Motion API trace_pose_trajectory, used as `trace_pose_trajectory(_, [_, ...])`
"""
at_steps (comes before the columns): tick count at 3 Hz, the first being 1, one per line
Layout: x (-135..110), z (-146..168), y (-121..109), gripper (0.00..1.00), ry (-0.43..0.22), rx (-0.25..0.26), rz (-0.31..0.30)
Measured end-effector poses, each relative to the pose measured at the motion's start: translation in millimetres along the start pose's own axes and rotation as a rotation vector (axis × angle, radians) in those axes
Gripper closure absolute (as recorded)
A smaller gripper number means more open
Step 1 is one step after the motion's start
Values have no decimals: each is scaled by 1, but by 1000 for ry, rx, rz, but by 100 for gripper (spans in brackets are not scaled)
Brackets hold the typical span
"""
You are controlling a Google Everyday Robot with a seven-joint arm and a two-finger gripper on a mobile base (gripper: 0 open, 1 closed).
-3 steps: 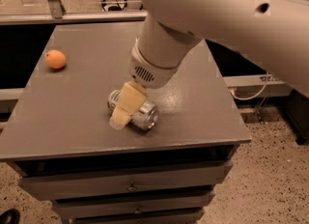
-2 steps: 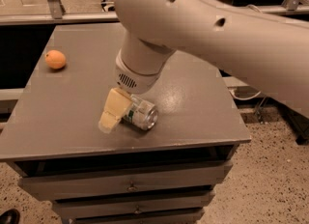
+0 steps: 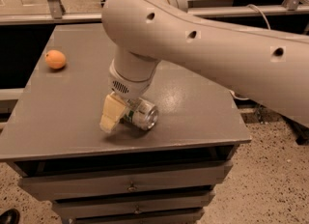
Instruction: Place 7up can upright
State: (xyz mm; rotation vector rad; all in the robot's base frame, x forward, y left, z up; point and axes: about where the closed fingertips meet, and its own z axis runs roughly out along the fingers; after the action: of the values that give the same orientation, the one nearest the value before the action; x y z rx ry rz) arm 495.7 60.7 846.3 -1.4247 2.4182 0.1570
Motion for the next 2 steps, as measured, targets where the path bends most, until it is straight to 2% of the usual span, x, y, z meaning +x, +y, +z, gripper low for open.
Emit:
trace_pose_trajectory(1, [2,8,-3,25,16,9,16])
trace_pose_trajectory(2, [-1,7,-8,49,4,13,22])
